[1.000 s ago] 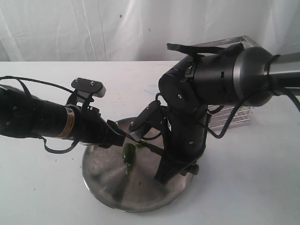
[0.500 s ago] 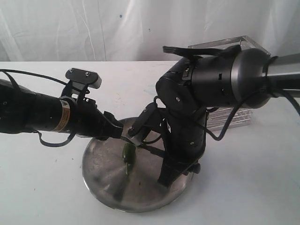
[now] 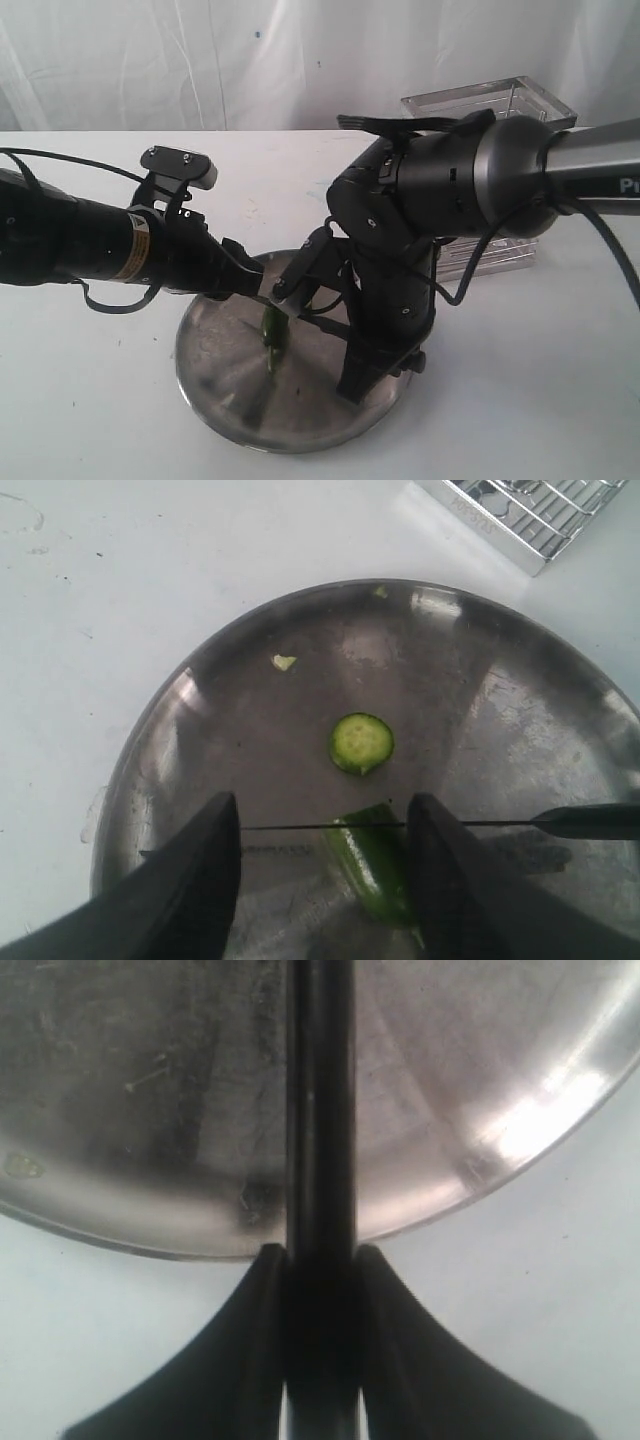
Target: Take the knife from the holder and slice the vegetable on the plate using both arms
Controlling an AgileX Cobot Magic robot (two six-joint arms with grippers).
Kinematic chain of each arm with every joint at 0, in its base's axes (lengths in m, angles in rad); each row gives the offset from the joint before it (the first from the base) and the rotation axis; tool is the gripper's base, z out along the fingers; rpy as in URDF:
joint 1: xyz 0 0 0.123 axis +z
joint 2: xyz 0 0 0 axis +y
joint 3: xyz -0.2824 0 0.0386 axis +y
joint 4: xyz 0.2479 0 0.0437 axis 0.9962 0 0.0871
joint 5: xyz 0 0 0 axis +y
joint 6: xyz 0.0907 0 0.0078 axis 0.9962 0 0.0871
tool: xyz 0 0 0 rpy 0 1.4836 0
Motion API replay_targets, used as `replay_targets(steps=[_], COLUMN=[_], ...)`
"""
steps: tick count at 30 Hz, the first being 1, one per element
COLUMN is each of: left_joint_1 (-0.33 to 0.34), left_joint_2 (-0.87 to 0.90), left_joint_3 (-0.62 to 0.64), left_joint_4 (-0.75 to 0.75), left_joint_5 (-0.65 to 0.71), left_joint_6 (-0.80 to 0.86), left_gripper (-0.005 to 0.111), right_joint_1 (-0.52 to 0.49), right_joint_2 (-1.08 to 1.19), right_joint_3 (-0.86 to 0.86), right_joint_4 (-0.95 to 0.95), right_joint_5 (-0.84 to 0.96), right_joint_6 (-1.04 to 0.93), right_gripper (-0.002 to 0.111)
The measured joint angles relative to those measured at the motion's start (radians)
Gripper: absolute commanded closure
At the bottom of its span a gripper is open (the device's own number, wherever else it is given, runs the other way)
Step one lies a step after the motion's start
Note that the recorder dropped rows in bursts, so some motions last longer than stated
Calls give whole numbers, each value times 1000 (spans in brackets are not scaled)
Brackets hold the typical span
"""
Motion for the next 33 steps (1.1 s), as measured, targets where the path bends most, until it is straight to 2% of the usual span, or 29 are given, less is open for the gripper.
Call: replay_targets(steps=[28, 30, 33], left_joint_1=[0, 0, 0], left_joint_2=[0, 0, 0], left_joint_3=[0, 0, 2], left_joint_4=[12, 12, 12], left_joint_5=[-6, -6, -6], left_joint_6=[-12, -12, -14], left_gripper=[52, 55, 68], right_joint_1=[0, 0, 0], right_joint_2=[0, 0, 0], right_joint_3=[0, 0, 0], right_joint_4=[-5, -5, -7], right_joint_5=[-16, -16, -16], right_joint_6=[-53, -54, -55], right_gripper=[108, 108, 108])
